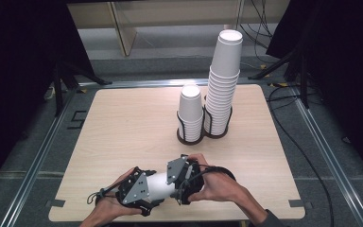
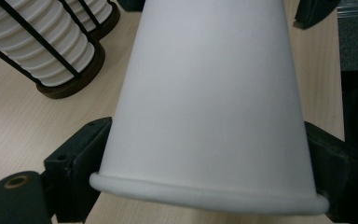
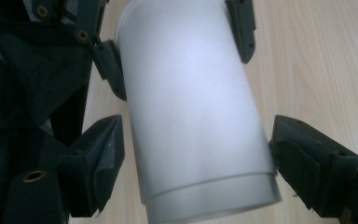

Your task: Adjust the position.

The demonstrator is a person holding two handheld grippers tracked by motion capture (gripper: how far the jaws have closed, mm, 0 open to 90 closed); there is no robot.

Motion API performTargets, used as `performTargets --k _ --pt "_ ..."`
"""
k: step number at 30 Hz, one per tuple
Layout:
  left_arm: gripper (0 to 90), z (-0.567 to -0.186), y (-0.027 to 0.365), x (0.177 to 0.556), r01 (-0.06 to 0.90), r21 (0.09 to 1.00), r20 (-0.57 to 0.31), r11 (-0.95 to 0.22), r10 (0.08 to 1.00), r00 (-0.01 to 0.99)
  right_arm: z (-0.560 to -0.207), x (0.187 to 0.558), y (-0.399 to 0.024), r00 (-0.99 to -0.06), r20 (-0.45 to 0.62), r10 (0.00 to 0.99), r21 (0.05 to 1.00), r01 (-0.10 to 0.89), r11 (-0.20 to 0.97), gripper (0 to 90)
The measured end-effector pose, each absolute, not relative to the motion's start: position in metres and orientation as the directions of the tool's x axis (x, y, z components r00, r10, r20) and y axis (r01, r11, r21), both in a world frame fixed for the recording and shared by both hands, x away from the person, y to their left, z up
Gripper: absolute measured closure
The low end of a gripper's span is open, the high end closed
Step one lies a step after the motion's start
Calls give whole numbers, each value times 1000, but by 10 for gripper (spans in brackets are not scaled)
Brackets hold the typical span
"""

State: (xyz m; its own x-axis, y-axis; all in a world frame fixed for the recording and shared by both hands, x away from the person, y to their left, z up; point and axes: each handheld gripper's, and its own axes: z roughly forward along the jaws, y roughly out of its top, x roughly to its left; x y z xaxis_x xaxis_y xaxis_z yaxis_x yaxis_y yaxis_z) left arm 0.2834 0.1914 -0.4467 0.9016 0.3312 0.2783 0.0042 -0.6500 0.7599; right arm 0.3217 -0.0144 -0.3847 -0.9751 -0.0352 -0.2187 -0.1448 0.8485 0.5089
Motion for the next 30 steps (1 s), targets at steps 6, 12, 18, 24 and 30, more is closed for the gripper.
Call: performTargets --k 6,12,18,24,30 --pt "122 -446 192 282 -19 739 303 -674 308 902 -395 322 -7 -969 -238 -65 446 -169 879 180" --pt "122 -445 191 281 -31 732 311 -681 292 904 -402 322 -2 -967 -242 -74 421 -173 890 189" --pt "121 -445 191 280 -38 732 314 -680 287 905 -405 320 -1 -973 -218 -77 414 -164 895 218" --pt "49 -448 195 284 -31 800 274 -599 320 907 -402 326 -6 -969 -225 -100 440 -193 877 213" --pt "36 -443 206 288 10 919 146 -395 363 920 -391 331 -24 -988 -141 -68 545 -135 827 217"
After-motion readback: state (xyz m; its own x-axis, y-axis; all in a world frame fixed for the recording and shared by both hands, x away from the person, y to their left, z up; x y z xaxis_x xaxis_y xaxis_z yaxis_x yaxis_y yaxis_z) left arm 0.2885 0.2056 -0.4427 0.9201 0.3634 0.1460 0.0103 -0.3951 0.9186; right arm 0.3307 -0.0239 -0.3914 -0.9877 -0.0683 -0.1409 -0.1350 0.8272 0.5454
